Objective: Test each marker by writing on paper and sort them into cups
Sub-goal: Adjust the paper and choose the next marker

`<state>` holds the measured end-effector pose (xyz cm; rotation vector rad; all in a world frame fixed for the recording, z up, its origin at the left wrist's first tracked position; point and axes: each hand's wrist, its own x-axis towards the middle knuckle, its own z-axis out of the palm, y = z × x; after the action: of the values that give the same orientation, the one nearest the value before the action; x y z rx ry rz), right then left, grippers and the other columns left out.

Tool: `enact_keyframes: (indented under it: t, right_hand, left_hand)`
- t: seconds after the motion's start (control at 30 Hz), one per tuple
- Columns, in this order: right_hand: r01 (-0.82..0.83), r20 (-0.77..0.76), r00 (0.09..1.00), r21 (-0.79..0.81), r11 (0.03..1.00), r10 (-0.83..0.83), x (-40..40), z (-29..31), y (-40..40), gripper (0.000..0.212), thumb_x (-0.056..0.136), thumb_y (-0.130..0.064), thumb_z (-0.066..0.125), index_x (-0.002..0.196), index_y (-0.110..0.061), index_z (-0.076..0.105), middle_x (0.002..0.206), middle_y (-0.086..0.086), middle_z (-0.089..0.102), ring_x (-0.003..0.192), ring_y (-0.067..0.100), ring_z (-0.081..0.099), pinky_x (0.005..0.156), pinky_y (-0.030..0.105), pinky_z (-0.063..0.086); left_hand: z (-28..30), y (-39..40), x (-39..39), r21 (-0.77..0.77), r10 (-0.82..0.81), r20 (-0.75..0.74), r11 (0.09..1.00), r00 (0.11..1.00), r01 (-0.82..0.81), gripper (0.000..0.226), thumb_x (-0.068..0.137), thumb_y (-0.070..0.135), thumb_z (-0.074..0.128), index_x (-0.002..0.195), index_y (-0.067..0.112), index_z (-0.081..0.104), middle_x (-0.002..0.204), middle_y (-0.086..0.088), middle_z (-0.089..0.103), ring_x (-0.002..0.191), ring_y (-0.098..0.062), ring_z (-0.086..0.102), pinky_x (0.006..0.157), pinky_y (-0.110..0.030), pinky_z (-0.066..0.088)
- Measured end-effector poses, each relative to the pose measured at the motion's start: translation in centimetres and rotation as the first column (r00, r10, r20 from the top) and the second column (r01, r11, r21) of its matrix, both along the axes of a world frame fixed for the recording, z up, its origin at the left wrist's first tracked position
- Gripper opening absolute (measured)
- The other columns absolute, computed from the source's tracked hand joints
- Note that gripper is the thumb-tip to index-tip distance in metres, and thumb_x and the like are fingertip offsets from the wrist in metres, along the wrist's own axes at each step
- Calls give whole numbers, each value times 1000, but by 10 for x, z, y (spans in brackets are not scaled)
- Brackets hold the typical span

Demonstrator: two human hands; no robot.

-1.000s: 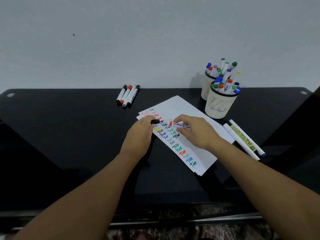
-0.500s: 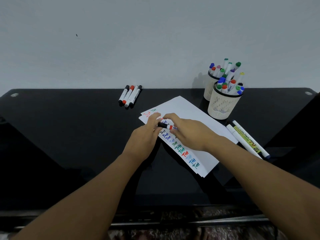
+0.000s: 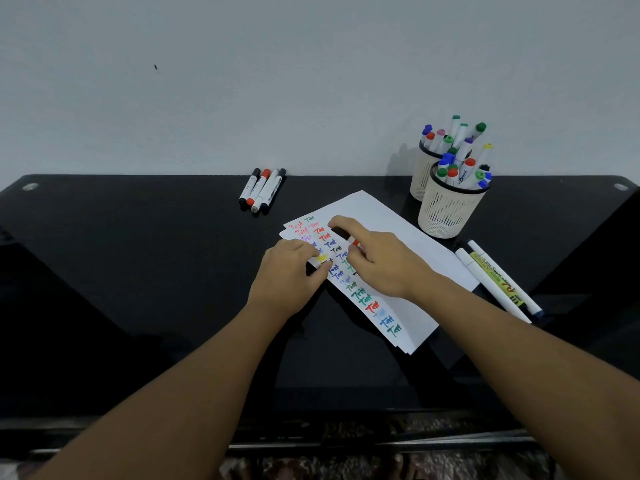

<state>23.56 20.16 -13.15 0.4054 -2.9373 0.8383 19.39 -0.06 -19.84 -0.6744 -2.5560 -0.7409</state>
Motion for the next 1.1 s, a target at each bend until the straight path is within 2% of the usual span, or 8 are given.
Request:
enact_keyframes:
  t: [0.13, 0.3, 0.43, 0.53, 0.7, 0.83, 0.97, 1.1]
  right_hand:
    - [7, -4, 1000, -3, 1000, -7, 4, 0, 1, 43, 103, -24, 46, 140, -45, 37, 60, -12, 54, 55, 12, 55, 53, 27, 43]
    - [43, 22, 999, -96, 994, -41, 5, 5, 1, 52, 107, -13, 38, 151, -42, 37, 104, -4, 61, 93, 15, 63, 83, 36, 50]
    - [155, 146, 982, -258, 954, -120, -3, 11, 3, 46, 104, -9, 38, 133, -32, 64, 108, -3, 65, 98, 14, 70, 99, 44, 54]
    - [265, 283, 948, -441, 857, -147, -5, 15, 6, 44, 104, -16, 39, 142, -32, 56, 116, -6, 68, 107, 12, 69, 105, 43, 52]
    - [298, 230, 947, -373, 879, -224, -5, 20, 17, 29, 98, -29, 69, 118, -25, 48, 95, -2, 75, 90, 14, 74, 81, 34, 57]
    - [363, 148, 932, -397, 843, -332, -5, 34, 24, 44, 105, -60, 42, 110, -24, 67, 80, -6, 67, 72, 11, 64, 71, 30, 48]
    - [393, -80, 898, -297, 870, -433, -22, 59, 37, 41, 108, -44, 45, 98, -10, 65, 76, -4, 63, 67, 8, 55, 61, 30, 40]
    - [385, -229, 859, -300, 872, -458, -39, 90, 57, 22, 105, -36, 55, 115, -18, 46, 75, -12, 60, 72, 2, 56, 64, 25, 41]
  left_hand:
    - [1, 0, 1, 7, 4, 20, 1000, 1000, -4, 32, 90, 41, 72, 105, 12, 76, 102, 2, 74, 100, -20, 62, 87, -40, 53]
    - [0, 0, -1, 8, 10, 41, 1000, 999, -11, 34, 91, 43, 71, 108, 14, 75, 108, 4, 72, 105, -18, 60, 91, -40, 51]
    - [-1, 1, -1, 4, 32, 53, 999, 998, -32, 39, 91, 45, 71, 115, 15, 73, 113, 3, 70, 109, -20, 56, 95, -38, 47]
    - [-1, 1, -1, 2, 32, 67, 999, 997, -32, 44, 91, 47, 69, 122, 17, 71, 117, 4, 67, 113, -19, 52, 98, -36, 44]
    - [-2, 3, -2, -2, 43, 91, 999, 995, -43, 51, 89, 55, 69, 127, 21, 69, 116, 7, 59, 113, -17, 47, 99, -34, 41]
    - [-2, 2, -3, -5, 48, 109, 999, 993, -47, 52, 89, 56, 68, 129, 23, 68, 117, 9, 55, 114, -16, 45, 101, -35, 40]
    - [-1, 3, -3, -11, 55, 124, 998, 991, -54, 53, 89, 58, 66, 131, 25, 66, 117, 12, 51, 112, -12, 41, 102, -33, 38]
    - [1, 3, -3, -28, 60, 140, 998, 988, -56, 55, 89, 62, 63, 131, 27, 65, 118, 13, 50, 113, -12, 40, 101, -31, 36]
